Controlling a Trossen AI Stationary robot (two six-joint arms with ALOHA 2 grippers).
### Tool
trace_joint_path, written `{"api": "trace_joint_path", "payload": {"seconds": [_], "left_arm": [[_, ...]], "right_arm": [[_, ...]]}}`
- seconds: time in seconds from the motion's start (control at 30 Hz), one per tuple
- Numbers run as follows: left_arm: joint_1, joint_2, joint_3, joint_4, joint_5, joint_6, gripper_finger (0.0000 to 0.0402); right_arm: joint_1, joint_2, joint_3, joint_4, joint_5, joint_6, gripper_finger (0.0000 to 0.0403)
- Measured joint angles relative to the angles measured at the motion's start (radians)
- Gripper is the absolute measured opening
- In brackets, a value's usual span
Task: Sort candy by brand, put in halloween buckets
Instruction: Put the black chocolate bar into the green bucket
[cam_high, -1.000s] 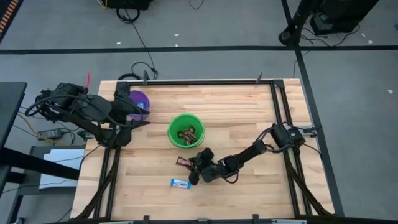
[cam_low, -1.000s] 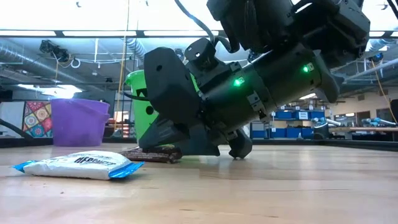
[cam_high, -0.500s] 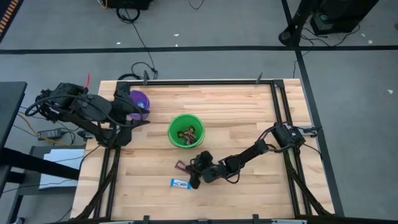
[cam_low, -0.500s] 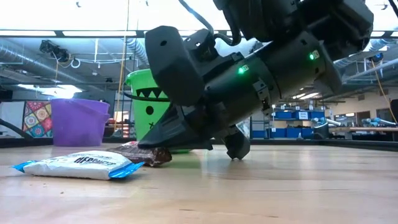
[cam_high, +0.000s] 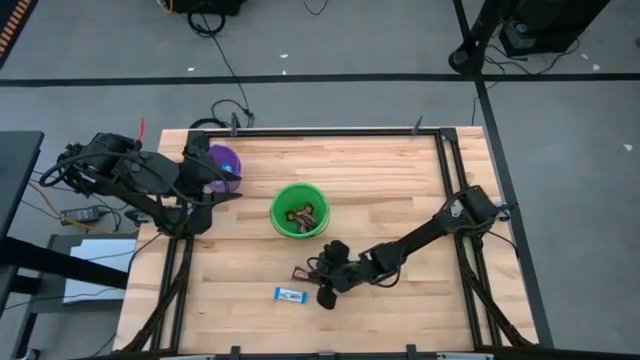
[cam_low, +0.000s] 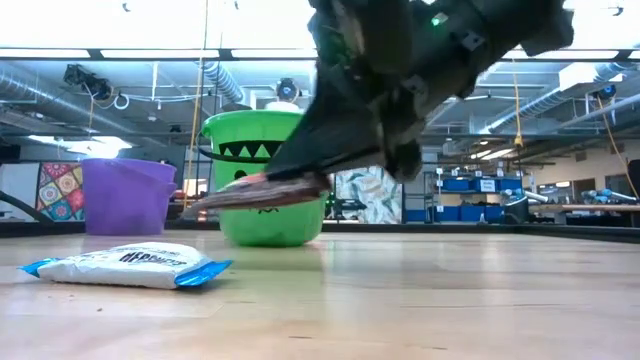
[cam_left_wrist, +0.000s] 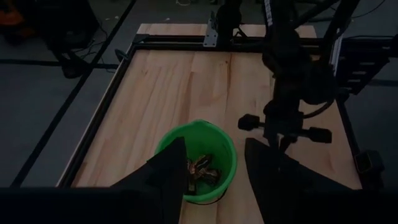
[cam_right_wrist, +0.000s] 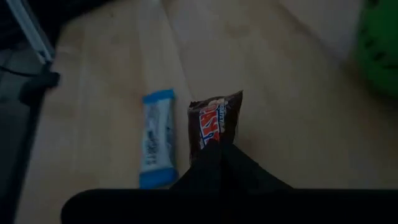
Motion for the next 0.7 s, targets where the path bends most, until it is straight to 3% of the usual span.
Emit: {"api": "trace_joint_path", "payload": {"seconds": [0.3,0.7], "left_arm": [[0.000,0.000,0.000,0.012,-0.021,0.015,0.0167],[0.000,0.000,0.000,0.011,-0.036,0.026,0.0167]], "right_arm": [[-0.013,-0.158,0.001,-0.329,0.119,-0.001,0.0001],[0.014,-0.406,0.002,-0.412,-0.002,-0.036,0.0001]]}}
